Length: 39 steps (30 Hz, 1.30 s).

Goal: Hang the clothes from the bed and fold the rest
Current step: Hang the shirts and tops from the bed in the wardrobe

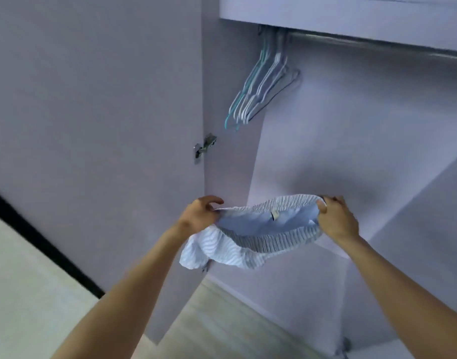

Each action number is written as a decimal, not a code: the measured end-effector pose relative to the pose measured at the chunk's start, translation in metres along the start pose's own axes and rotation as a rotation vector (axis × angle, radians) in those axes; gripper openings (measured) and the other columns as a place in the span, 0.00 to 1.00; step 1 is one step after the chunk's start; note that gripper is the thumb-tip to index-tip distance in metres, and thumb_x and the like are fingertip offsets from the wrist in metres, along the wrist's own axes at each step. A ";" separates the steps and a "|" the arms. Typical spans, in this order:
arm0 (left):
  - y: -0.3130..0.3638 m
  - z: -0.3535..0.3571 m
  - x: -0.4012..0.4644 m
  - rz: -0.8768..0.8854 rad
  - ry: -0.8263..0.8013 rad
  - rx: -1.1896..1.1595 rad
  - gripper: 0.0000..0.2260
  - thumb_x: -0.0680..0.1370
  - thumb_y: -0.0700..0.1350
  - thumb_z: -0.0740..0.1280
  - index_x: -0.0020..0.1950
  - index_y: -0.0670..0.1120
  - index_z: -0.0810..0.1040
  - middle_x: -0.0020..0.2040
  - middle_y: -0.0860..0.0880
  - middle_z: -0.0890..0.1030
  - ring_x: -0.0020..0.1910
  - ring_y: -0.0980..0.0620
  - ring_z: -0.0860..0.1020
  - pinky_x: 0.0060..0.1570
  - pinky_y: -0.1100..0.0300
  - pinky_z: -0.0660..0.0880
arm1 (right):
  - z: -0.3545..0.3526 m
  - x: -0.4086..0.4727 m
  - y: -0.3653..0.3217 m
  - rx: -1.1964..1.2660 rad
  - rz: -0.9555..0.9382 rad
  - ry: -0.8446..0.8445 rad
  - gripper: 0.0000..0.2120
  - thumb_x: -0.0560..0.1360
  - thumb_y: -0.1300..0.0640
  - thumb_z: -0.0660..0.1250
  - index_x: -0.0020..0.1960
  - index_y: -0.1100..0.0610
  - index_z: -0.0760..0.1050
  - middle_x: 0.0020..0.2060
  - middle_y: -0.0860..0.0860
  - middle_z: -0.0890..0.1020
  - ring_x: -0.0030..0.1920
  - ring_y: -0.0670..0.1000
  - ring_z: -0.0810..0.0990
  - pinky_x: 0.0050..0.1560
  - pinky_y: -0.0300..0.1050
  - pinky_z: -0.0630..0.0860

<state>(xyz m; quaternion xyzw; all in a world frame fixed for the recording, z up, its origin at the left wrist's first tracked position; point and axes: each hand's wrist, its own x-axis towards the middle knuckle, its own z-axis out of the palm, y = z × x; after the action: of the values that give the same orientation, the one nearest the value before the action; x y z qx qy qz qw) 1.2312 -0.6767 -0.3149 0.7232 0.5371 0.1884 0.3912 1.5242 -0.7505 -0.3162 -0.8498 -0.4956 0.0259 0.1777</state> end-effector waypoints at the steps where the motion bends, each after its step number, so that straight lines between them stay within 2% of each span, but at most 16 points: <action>1: 0.008 -0.006 0.008 0.024 -0.057 -0.034 0.11 0.75 0.39 0.67 0.58 0.45 0.78 0.49 0.44 0.79 0.47 0.51 0.75 0.43 0.68 0.71 | -0.004 0.008 0.001 0.015 0.015 -0.037 0.13 0.79 0.60 0.54 0.55 0.59 0.76 0.54 0.62 0.75 0.50 0.62 0.76 0.46 0.49 0.70; 4: 0.031 -0.017 0.036 0.100 -0.057 -0.145 0.07 0.76 0.45 0.69 0.52 0.47 0.81 0.46 0.50 0.80 0.44 0.57 0.76 0.40 0.72 0.71 | -0.014 0.038 0.003 0.186 0.043 0.013 0.12 0.79 0.63 0.54 0.50 0.66 0.75 0.49 0.65 0.78 0.48 0.62 0.76 0.44 0.48 0.67; 7: 0.052 -0.025 0.059 0.178 0.133 -0.240 0.05 0.75 0.47 0.69 0.48 0.48 0.82 0.43 0.54 0.82 0.42 0.62 0.77 0.49 0.66 0.71 | -0.015 0.066 -0.008 0.403 0.091 0.032 0.11 0.78 0.64 0.56 0.50 0.64 0.76 0.51 0.65 0.78 0.52 0.62 0.77 0.48 0.47 0.69; 10: 0.067 -0.034 0.074 0.201 0.310 -0.203 0.06 0.76 0.49 0.68 0.47 0.49 0.83 0.41 0.58 0.82 0.42 0.65 0.77 0.48 0.71 0.70 | -0.010 0.096 -0.031 0.586 0.042 -0.103 0.16 0.72 0.71 0.56 0.52 0.63 0.79 0.53 0.60 0.81 0.54 0.58 0.78 0.48 0.41 0.68; 12: 0.075 -0.042 0.082 0.165 0.399 -0.259 0.03 0.74 0.48 0.70 0.41 0.54 0.83 0.39 0.61 0.81 0.39 0.68 0.76 0.45 0.72 0.69 | -0.005 0.121 -0.050 0.594 -0.049 -0.191 0.18 0.72 0.73 0.56 0.57 0.66 0.78 0.56 0.61 0.80 0.59 0.58 0.77 0.55 0.42 0.69; 14: 0.084 -0.051 0.090 0.139 0.465 -0.307 0.06 0.72 0.47 0.73 0.36 0.57 0.81 0.35 0.63 0.81 0.37 0.67 0.77 0.43 0.71 0.70 | 0.000 0.146 -0.076 0.634 -0.125 -0.221 0.17 0.74 0.72 0.56 0.59 0.66 0.76 0.59 0.61 0.78 0.60 0.57 0.76 0.63 0.48 0.68; 16: 0.094 -0.056 0.099 0.114 0.556 -0.273 0.06 0.71 0.47 0.73 0.35 0.57 0.80 0.35 0.61 0.81 0.37 0.65 0.77 0.42 0.70 0.70 | 0.004 0.170 -0.106 0.753 -0.158 -0.250 0.14 0.76 0.70 0.58 0.59 0.66 0.76 0.58 0.62 0.79 0.53 0.54 0.76 0.60 0.50 0.71; 18: 0.102 -0.063 0.107 0.076 0.674 -0.183 0.02 0.71 0.49 0.73 0.39 0.54 0.81 0.41 0.54 0.80 0.41 0.57 0.77 0.47 0.65 0.70 | 0.009 0.191 -0.141 0.884 -0.150 -0.289 0.12 0.77 0.66 0.59 0.57 0.67 0.76 0.55 0.63 0.79 0.48 0.53 0.74 0.53 0.50 0.73; 21: 0.106 -0.069 0.109 0.063 0.763 -0.049 0.06 0.71 0.50 0.73 0.46 0.51 0.83 0.46 0.48 0.77 0.44 0.50 0.76 0.50 0.62 0.71 | 0.010 0.210 -0.184 1.070 -0.041 -0.285 0.14 0.79 0.60 0.59 0.51 0.73 0.74 0.48 0.66 0.79 0.42 0.54 0.72 0.43 0.48 0.69; 23: 0.106 -0.074 0.107 0.054 0.813 -0.005 0.06 0.71 0.50 0.72 0.47 0.51 0.83 0.46 0.47 0.76 0.44 0.50 0.76 0.50 0.61 0.71 | 0.012 0.220 -0.207 1.164 0.073 -0.327 0.16 0.78 0.58 0.61 0.43 0.72 0.74 0.39 0.63 0.77 0.36 0.55 0.73 0.36 0.46 0.67; 25: 0.104 -0.076 0.103 0.043 0.839 0.025 0.07 0.72 0.51 0.72 0.47 0.51 0.83 0.46 0.48 0.76 0.44 0.51 0.75 0.49 0.61 0.70 | 0.018 0.227 -0.219 1.209 0.186 -0.342 0.15 0.77 0.58 0.62 0.35 0.65 0.71 0.35 0.58 0.76 0.31 0.53 0.72 0.29 0.44 0.64; 26: 0.103 -0.076 0.100 0.031 0.848 0.040 0.07 0.72 0.51 0.72 0.48 0.51 0.82 0.46 0.48 0.76 0.44 0.51 0.75 0.49 0.61 0.70 | 0.022 0.229 -0.222 1.192 0.193 -0.337 0.13 0.77 0.59 0.62 0.36 0.64 0.72 0.36 0.59 0.77 0.32 0.55 0.73 0.28 0.44 0.63; 29: 0.100 -0.074 0.096 0.023 0.860 0.058 0.08 0.72 0.51 0.72 0.48 0.51 0.83 0.45 0.49 0.75 0.43 0.52 0.75 0.48 0.62 0.69 | 0.032 0.231 -0.222 1.114 0.147 -0.241 0.09 0.78 0.61 0.60 0.46 0.65 0.76 0.49 0.66 0.80 0.41 0.57 0.74 0.37 0.48 0.71; 32: 0.096 -0.067 0.093 0.013 0.841 0.064 0.08 0.72 0.52 0.71 0.49 0.51 0.82 0.45 0.50 0.75 0.43 0.52 0.75 0.47 0.62 0.68 | 0.029 0.224 -0.211 1.062 0.119 -0.123 0.13 0.78 0.60 0.61 0.49 0.69 0.78 0.49 0.67 0.80 0.48 0.64 0.78 0.49 0.55 0.74; 36: 0.096 -0.053 0.089 0.020 0.796 0.043 0.09 0.72 0.51 0.71 0.50 0.50 0.82 0.45 0.49 0.75 0.43 0.52 0.74 0.46 0.63 0.67 | 0.010 0.215 -0.190 1.062 0.117 -0.035 0.13 0.78 0.62 0.59 0.46 0.70 0.79 0.45 0.67 0.81 0.44 0.63 0.77 0.41 0.47 0.69; 39: 0.097 -0.044 0.087 0.026 0.749 0.016 0.10 0.72 0.52 0.71 0.51 0.50 0.82 0.46 0.48 0.75 0.44 0.50 0.75 0.48 0.63 0.67 | -0.005 0.213 -0.177 1.123 0.134 -0.031 0.13 0.78 0.62 0.59 0.48 0.70 0.79 0.41 0.62 0.80 0.41 0.58 0.76 0.40 0.42 0.67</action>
<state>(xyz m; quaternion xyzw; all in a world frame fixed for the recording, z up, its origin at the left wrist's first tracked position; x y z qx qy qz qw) 1.2927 -0.5914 -0.2258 0.6137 0.6353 0.4408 0.1595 1.4855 -0.4915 -0.2255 -0.6540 -0.3534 0.3091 0.5932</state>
